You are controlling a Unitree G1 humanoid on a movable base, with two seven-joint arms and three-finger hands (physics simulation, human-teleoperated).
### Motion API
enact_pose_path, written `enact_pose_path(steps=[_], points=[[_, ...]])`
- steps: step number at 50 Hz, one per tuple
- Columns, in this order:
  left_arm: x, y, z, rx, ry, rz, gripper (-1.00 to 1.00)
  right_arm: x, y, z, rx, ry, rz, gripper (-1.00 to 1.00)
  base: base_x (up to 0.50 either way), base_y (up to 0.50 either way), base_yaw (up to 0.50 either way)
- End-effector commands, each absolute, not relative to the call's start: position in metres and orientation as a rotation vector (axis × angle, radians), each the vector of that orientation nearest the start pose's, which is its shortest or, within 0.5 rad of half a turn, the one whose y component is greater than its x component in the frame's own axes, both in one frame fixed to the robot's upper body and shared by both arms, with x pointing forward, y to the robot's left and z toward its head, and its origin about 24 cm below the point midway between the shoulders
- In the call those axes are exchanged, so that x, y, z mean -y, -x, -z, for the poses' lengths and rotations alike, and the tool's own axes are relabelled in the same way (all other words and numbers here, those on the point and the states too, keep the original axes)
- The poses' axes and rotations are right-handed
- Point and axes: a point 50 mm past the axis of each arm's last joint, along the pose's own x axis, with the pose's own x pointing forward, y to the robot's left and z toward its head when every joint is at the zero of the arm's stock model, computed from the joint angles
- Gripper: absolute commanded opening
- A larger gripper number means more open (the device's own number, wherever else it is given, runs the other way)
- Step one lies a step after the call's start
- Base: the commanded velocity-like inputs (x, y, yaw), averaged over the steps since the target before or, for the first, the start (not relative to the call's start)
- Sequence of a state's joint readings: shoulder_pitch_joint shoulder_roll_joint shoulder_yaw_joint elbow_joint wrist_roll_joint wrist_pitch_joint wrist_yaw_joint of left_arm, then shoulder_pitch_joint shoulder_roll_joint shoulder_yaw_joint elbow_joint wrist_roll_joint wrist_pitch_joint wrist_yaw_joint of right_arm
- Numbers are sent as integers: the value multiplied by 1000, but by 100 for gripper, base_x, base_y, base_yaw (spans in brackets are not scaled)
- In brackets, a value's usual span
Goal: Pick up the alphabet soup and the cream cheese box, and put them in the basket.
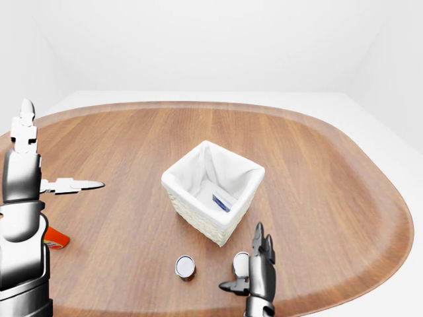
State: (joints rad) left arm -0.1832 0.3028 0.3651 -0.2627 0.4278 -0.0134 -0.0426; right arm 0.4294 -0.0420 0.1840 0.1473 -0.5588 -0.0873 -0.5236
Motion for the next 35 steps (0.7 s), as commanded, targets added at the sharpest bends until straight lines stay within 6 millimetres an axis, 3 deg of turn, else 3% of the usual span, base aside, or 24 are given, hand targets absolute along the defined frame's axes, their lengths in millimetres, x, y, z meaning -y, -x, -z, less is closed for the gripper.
enact_pose_path(steps=[1, 10, 35], points=[[-256, -254, -180, 423, -737, -363, 100, 153, -132, 64, -344, 656, 231, 100, 0, 0, 0], [-256, -254, -180, 423, -738, -364, 100, 159, -131, 79, -409, 694, 219, 100, 0, 0, 0], [-256, -254, -179, 422, -739, -362, 100, 167, -130, 89, -468, 711, 240, 100, 0, 0, 0]])
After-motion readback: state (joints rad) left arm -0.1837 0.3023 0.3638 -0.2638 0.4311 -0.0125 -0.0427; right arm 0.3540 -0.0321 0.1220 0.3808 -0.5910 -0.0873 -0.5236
